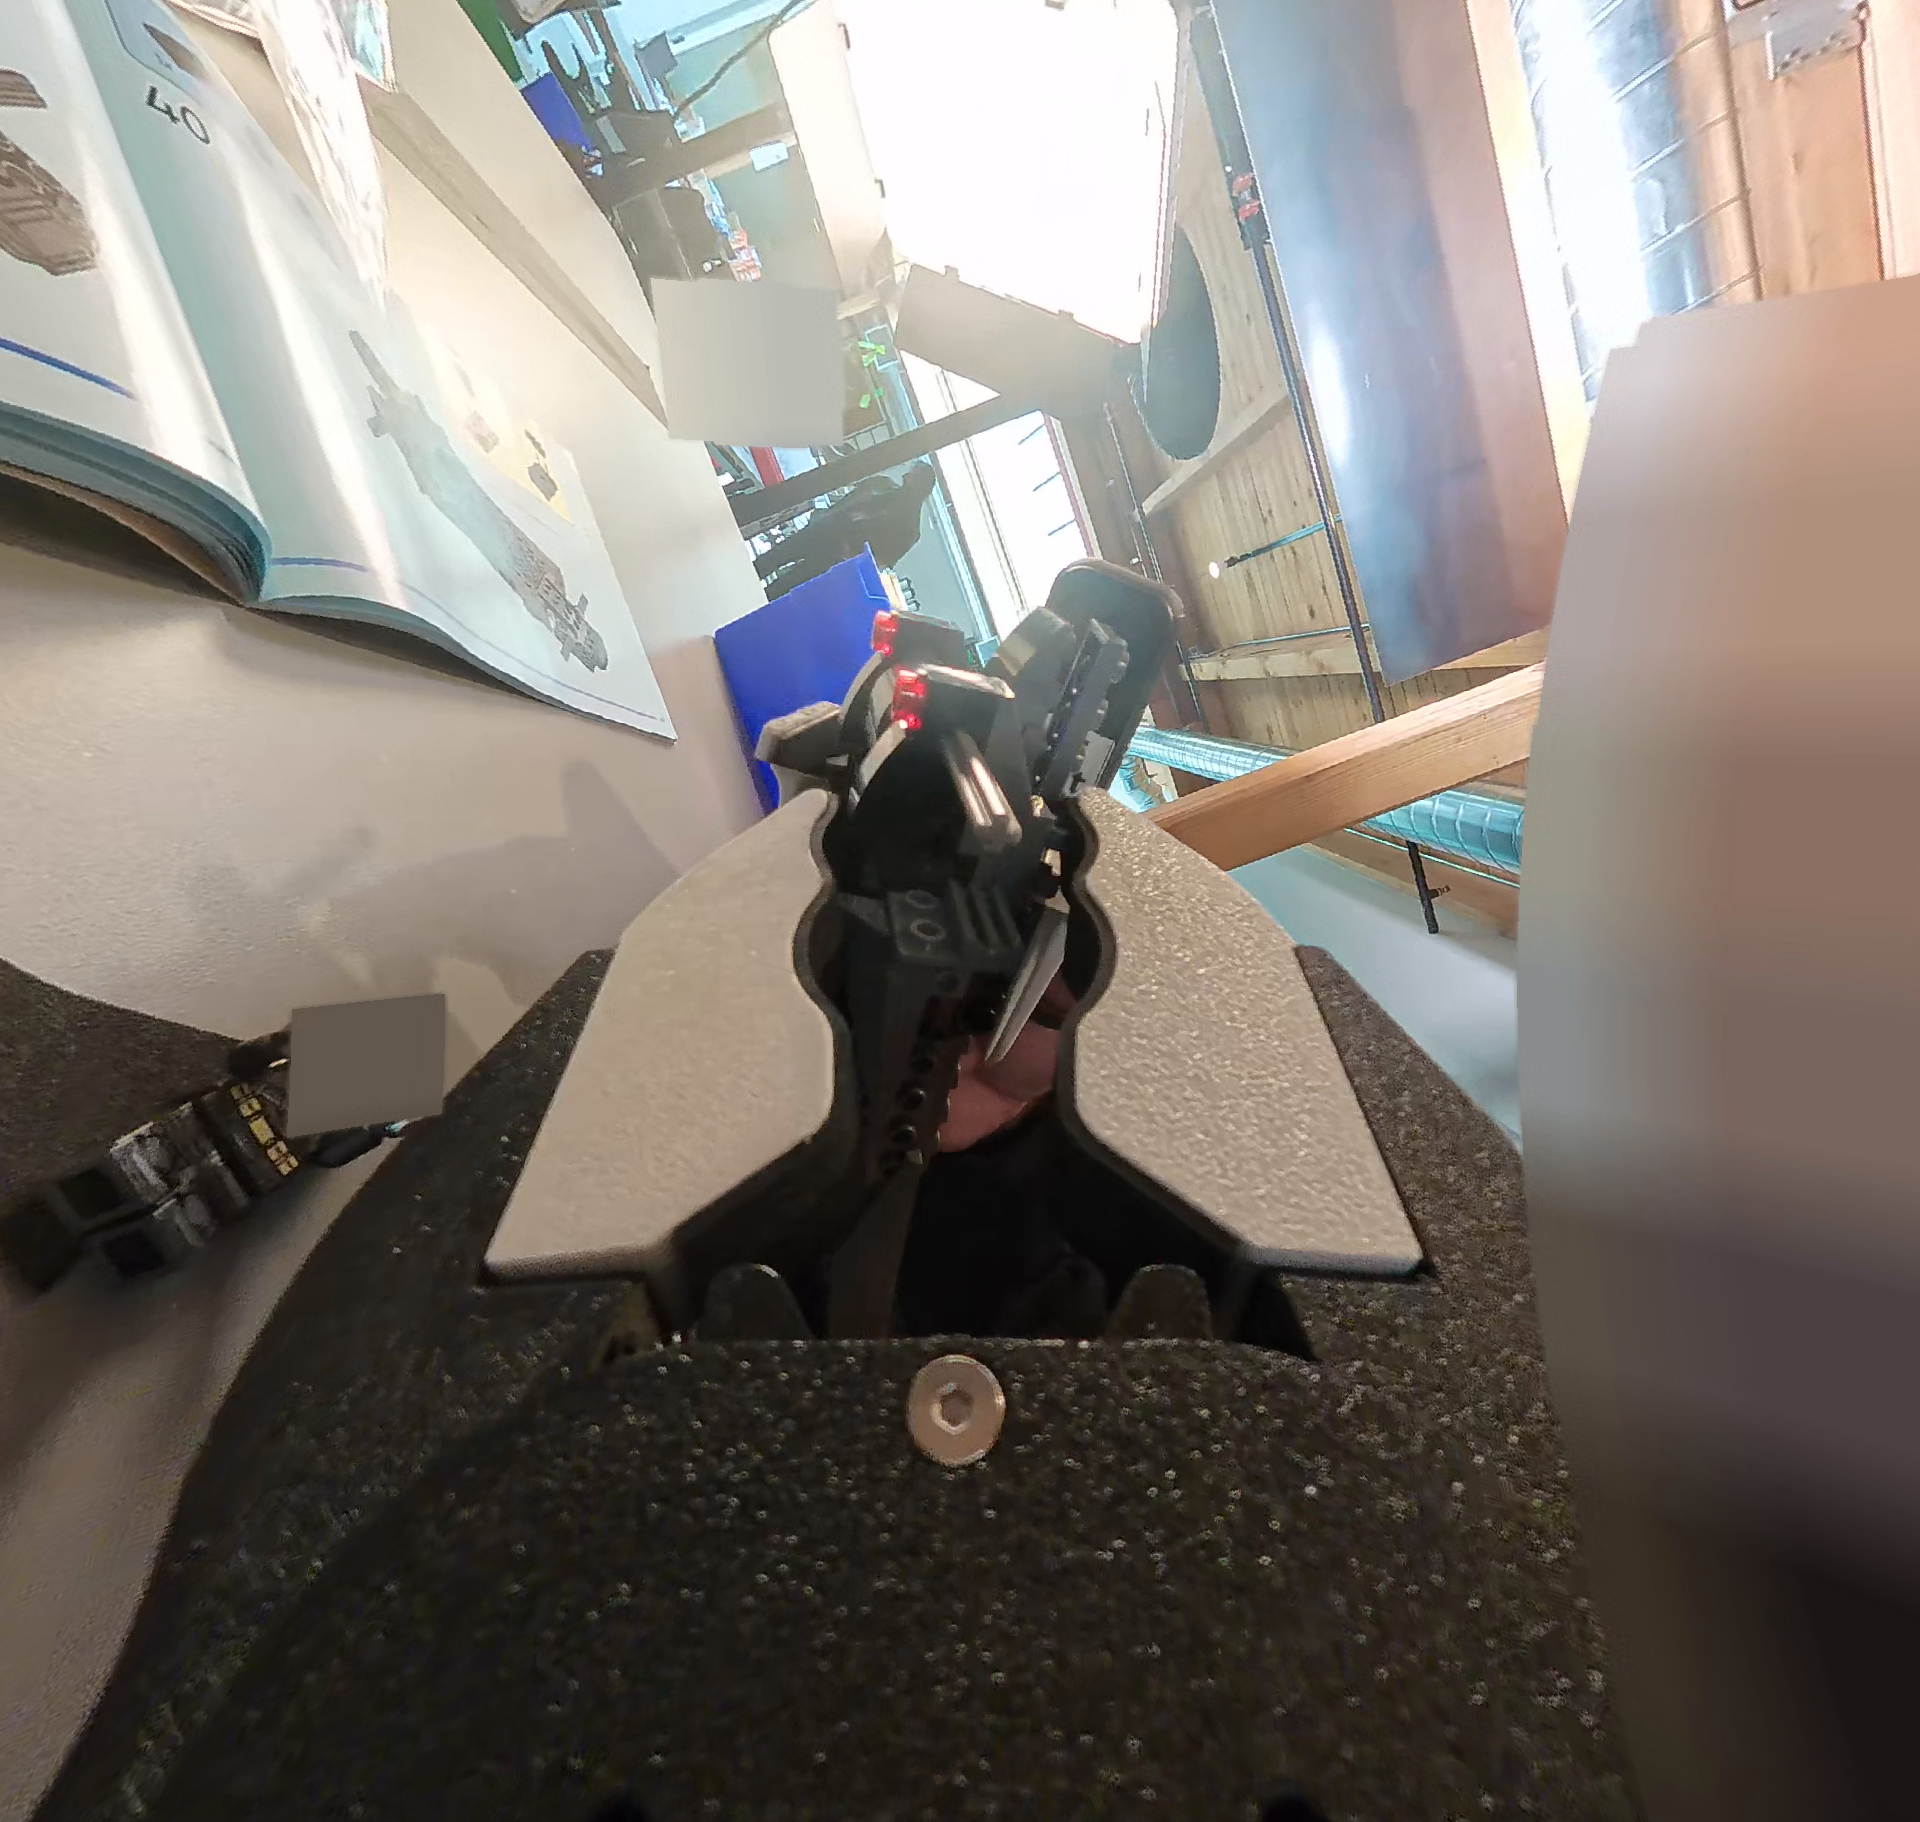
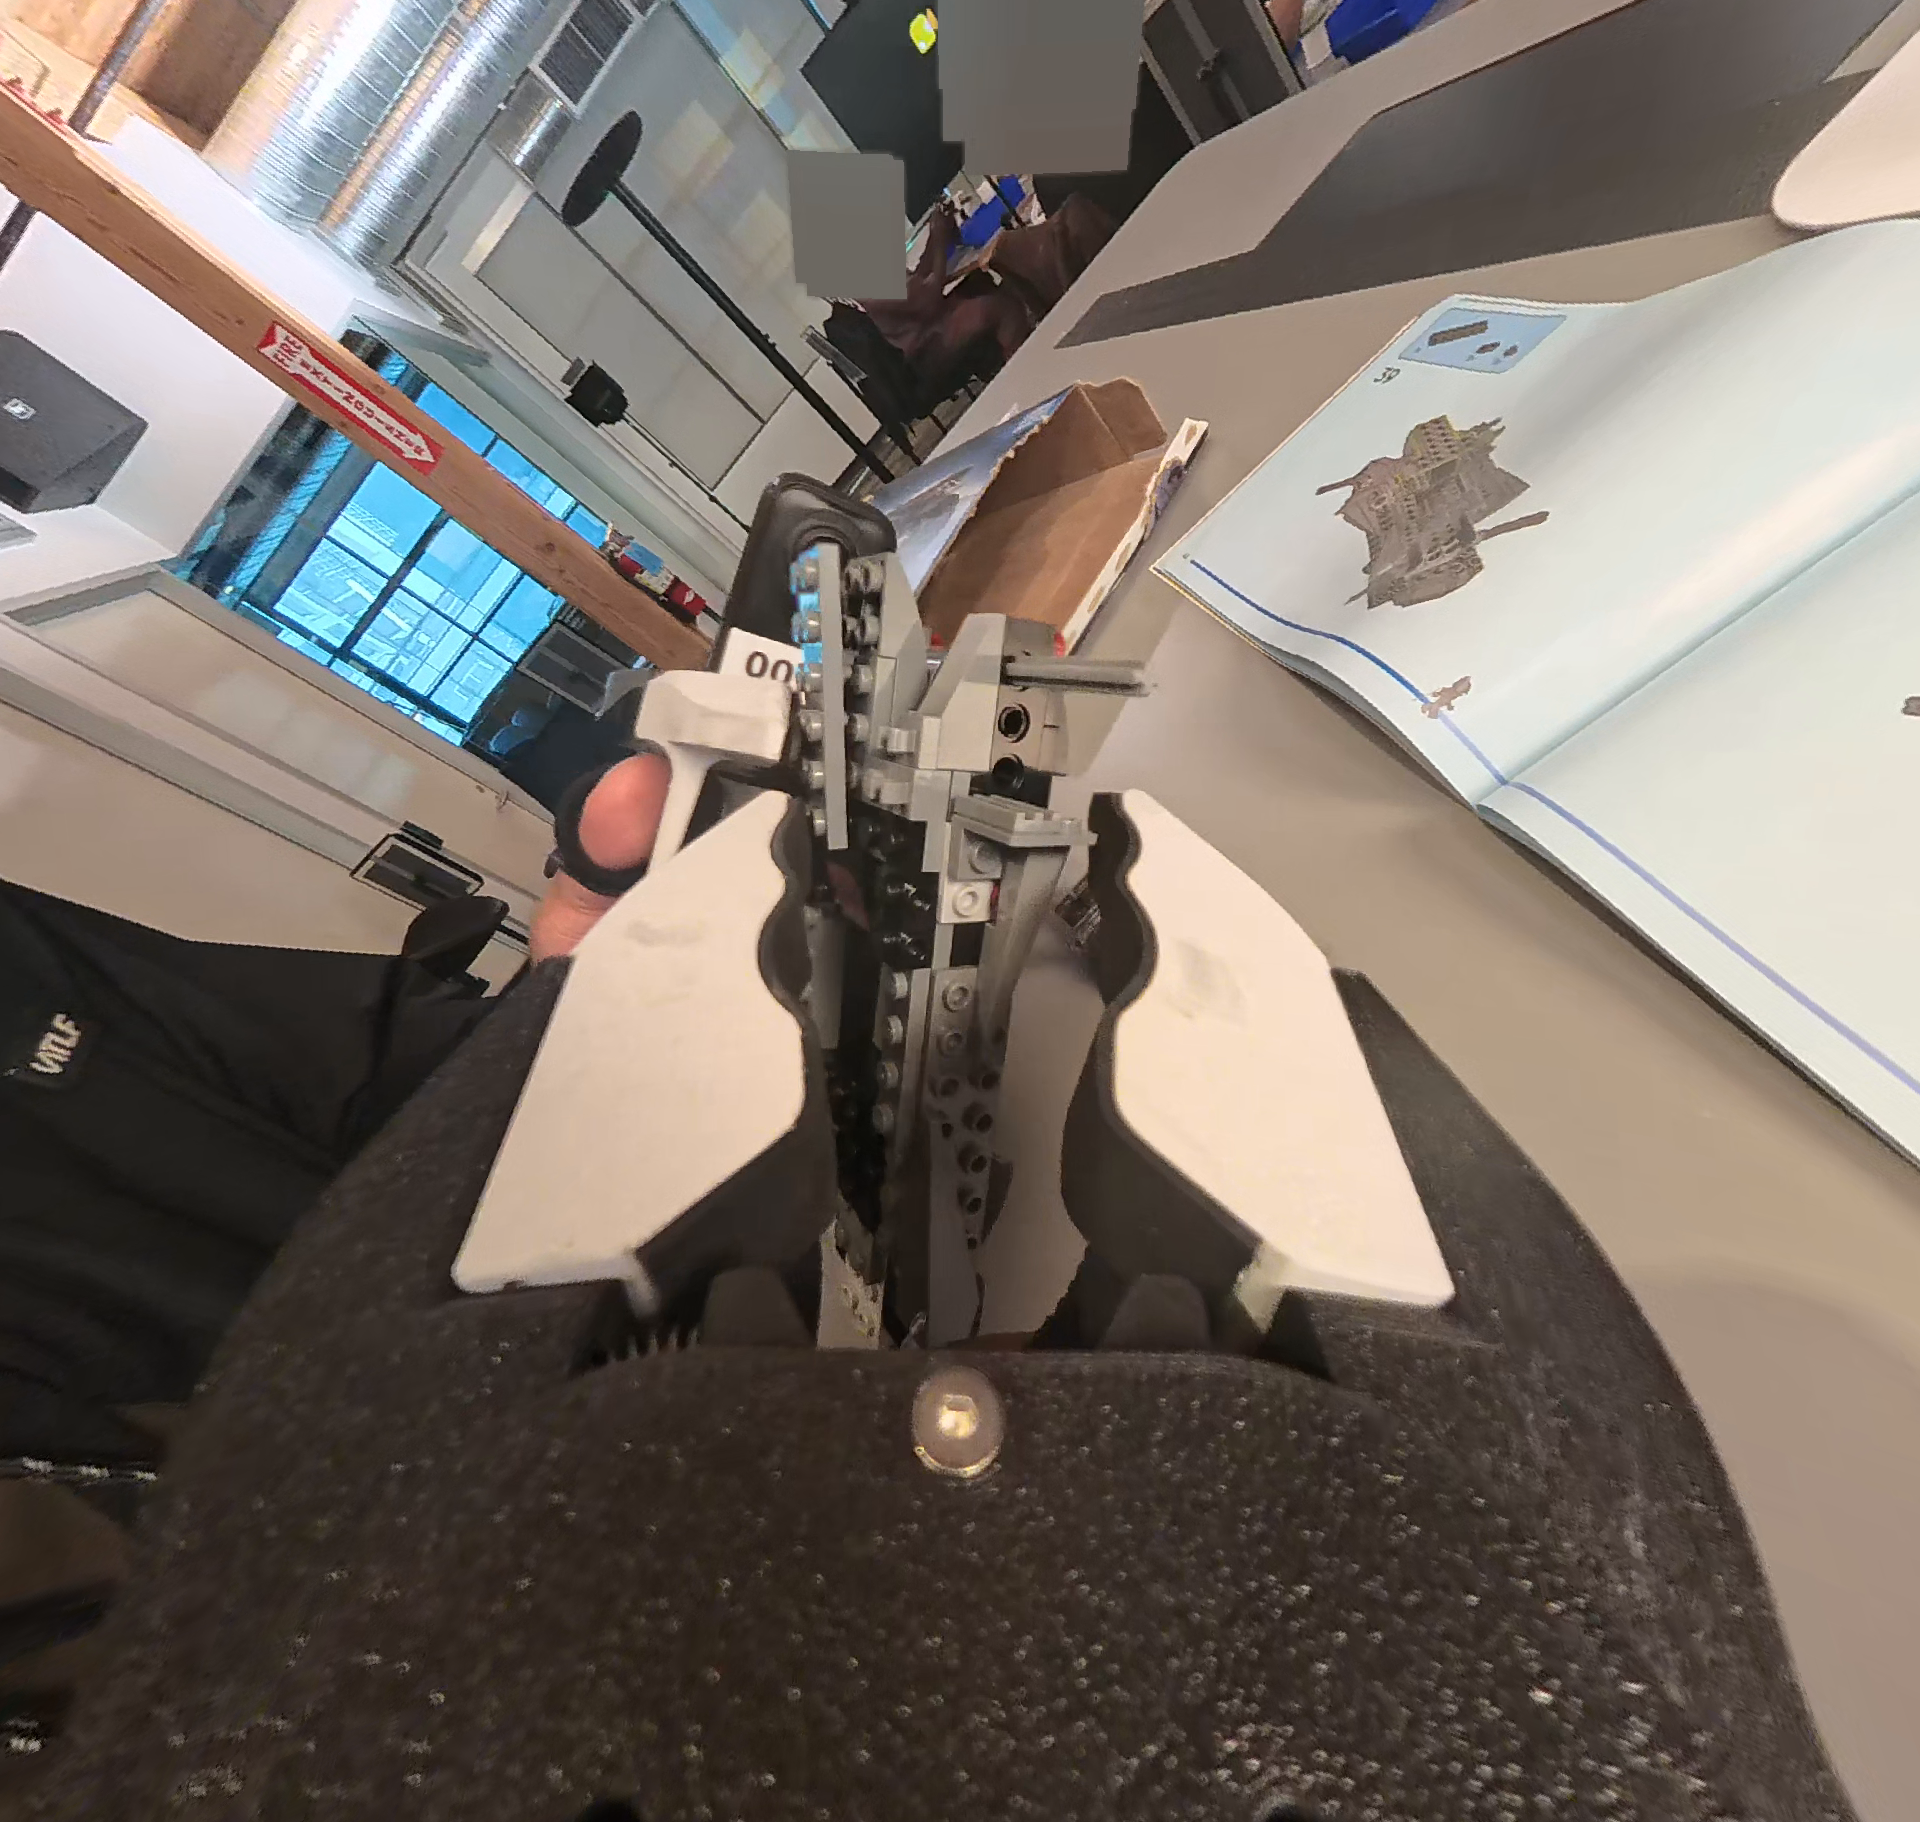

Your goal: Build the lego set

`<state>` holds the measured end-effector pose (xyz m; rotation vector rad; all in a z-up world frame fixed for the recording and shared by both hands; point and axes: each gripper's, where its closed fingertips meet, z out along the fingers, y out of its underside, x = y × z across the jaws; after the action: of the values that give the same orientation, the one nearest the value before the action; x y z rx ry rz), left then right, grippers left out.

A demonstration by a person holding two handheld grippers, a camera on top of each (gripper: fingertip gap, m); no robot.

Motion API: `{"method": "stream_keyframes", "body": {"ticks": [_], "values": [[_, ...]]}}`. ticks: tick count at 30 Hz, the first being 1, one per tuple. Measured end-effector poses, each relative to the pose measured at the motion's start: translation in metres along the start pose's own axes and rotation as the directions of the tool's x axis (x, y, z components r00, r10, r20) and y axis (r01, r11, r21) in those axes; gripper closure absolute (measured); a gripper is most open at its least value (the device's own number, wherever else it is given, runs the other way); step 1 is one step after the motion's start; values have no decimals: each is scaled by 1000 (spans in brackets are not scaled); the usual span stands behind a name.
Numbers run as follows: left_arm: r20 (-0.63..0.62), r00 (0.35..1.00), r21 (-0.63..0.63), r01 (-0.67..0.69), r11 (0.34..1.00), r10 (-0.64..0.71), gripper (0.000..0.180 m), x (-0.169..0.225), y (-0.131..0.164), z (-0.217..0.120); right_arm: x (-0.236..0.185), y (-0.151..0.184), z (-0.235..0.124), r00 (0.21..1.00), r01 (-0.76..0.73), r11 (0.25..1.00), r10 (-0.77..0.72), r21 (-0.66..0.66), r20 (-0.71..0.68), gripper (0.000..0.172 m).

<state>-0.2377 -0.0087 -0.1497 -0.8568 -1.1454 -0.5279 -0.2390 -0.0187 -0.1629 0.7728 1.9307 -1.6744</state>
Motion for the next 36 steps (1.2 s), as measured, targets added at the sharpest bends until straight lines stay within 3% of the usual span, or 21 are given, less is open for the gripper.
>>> {"method": "stream_keyframes", "body": {"ticks": [11, 22, 36], "values": [[-163, 986, -28, -35, 999, 30, 142, 18, 2, 0, -16, -7, -2, 996, 81, 996, -82, 27, 28, 120], [-355, 916, -61, -223, 973, 188, 141, 56, 12, -3, -56, -17, -9, 937, 320, 940, -333, 120, 108, 128], [-365, 885, -52, -331, 942, 291, 142, 61, 17, -5, -63, -14, -10, 932, 306, 945, -322, 113, 169, 131]]}}
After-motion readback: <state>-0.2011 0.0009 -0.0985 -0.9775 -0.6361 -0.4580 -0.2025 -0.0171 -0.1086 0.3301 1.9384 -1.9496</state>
